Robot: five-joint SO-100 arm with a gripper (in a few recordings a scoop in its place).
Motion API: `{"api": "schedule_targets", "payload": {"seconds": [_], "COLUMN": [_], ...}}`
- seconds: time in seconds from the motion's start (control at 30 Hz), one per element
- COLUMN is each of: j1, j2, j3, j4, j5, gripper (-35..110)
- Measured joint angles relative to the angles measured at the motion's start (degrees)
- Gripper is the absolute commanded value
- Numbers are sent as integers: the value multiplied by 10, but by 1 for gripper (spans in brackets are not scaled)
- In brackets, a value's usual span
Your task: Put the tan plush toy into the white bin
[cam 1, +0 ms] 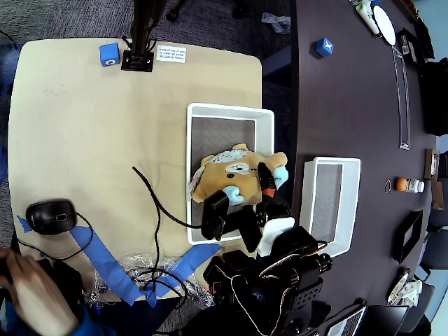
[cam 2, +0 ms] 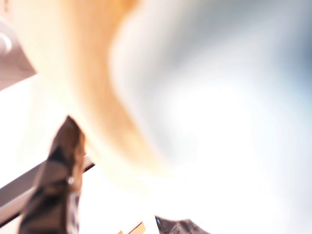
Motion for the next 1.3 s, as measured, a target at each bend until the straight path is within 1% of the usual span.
{"api": "schedule_targets", "payload": {"seconds": [0.23, 0.47, 0.77, 1.0, 1.3], "j1": [1, 1, 4, 69, 196], "j2": [0, 6, 118, 201, 301], "j3": [-118, -138, -119, -119, -119], "j4": [93, 98, 99, 99, 99], "j5": [-5, -5, -5, -5, -5], "gripper": [61, 62, 62, 61, 61]}}
